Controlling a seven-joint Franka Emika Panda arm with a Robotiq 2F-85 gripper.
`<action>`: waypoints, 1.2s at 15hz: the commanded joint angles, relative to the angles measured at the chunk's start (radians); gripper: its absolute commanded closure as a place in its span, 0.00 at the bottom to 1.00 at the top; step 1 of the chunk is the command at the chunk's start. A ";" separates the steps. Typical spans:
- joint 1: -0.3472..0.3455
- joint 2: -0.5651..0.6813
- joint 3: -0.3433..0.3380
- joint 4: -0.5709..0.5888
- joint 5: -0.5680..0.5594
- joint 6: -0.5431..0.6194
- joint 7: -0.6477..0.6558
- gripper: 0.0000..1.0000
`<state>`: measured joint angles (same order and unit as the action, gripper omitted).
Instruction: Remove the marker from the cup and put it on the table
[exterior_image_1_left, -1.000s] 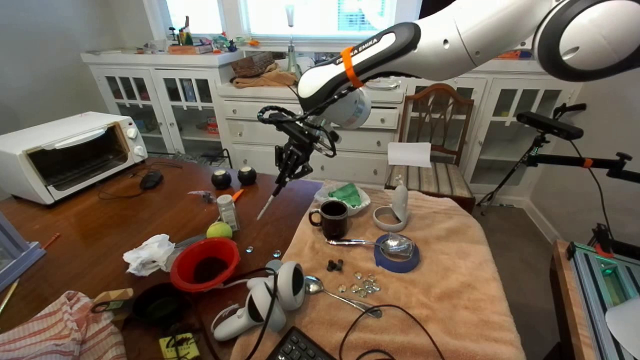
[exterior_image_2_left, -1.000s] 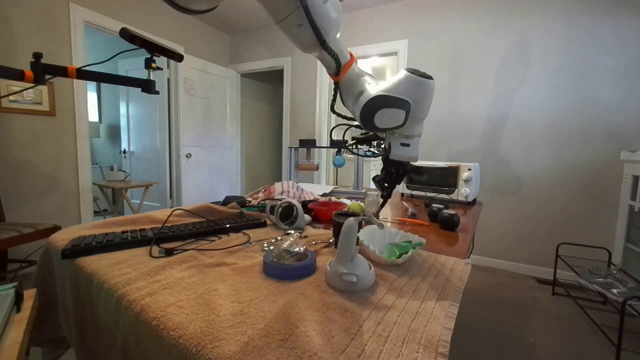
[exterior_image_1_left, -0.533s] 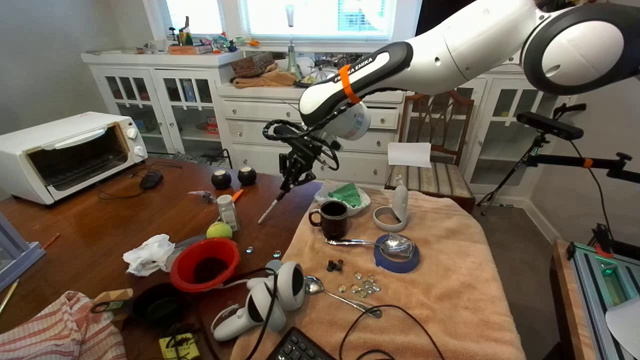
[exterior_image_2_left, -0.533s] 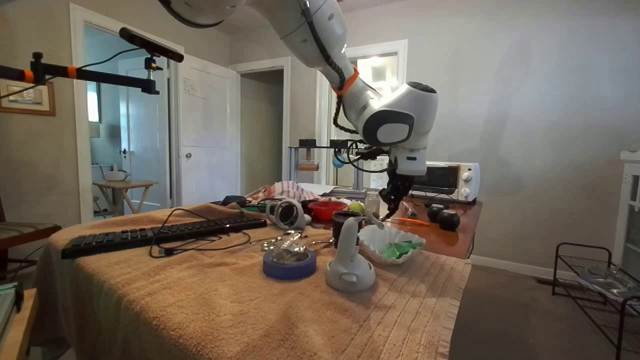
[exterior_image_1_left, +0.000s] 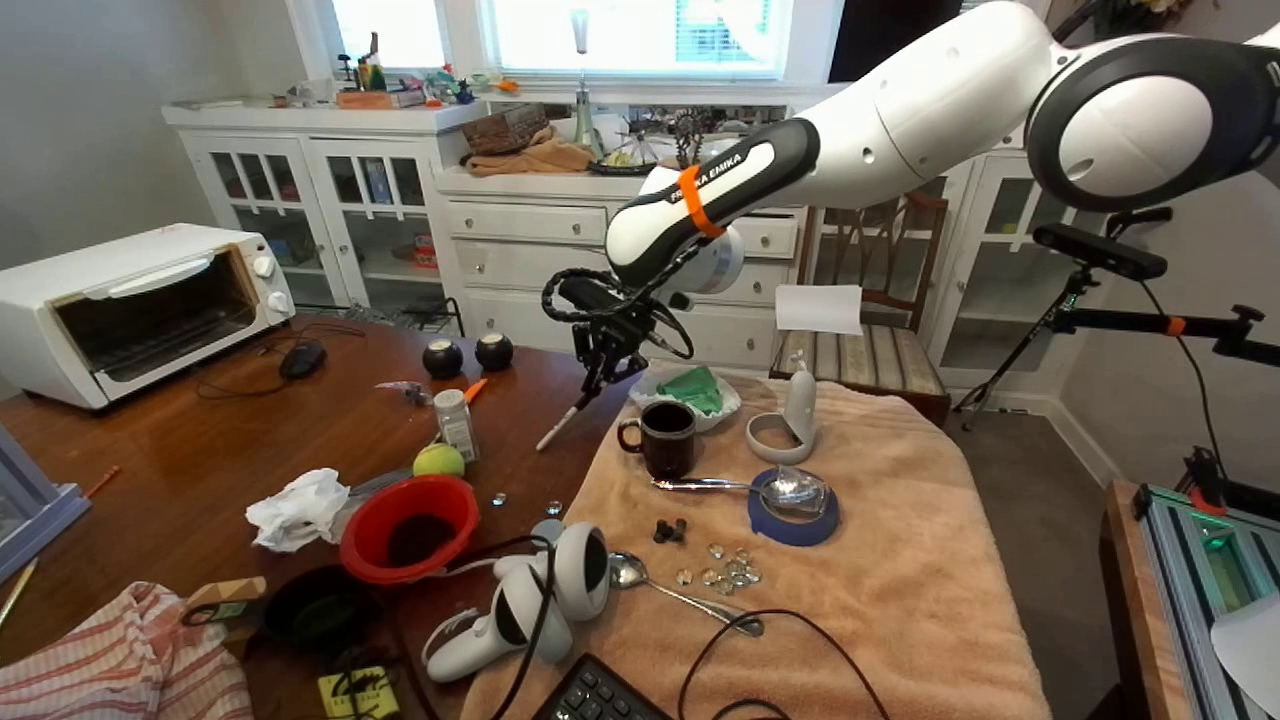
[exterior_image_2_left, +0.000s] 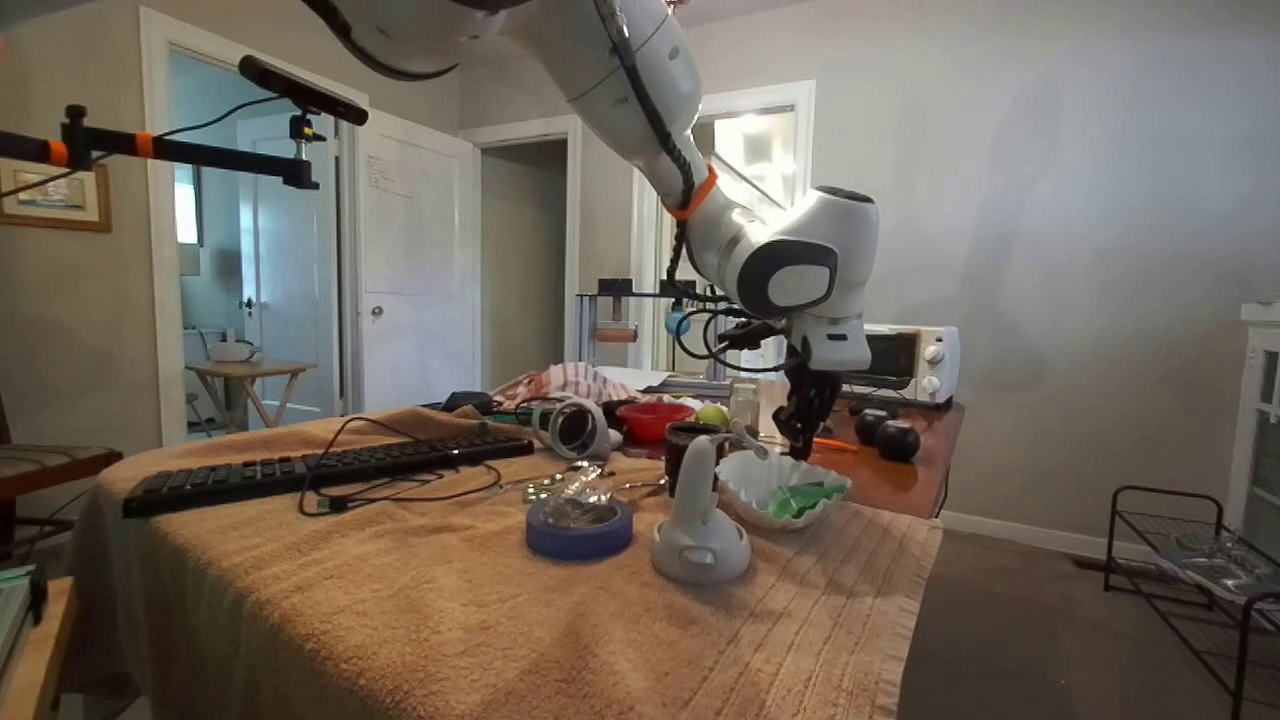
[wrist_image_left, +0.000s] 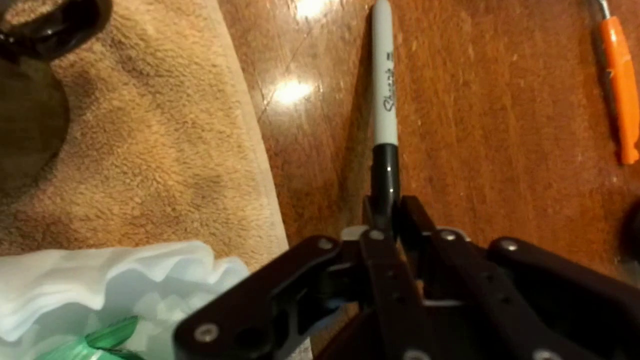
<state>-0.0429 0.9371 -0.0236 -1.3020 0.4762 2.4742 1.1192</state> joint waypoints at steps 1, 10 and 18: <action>0.016 0.038 -0.020 0.042 -0.055 0.012 0.025 0.97; 0.046 -0.122 -0.028 -0.071 -0.135 -0.012 -0.032 0.31; 0.034 -0.458 -0.040 -0.365 -0.271 -0.046 -0.367 0.00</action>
<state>-0.0004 0.6523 -0.0561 -1.4749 0.2482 2.4517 0.8794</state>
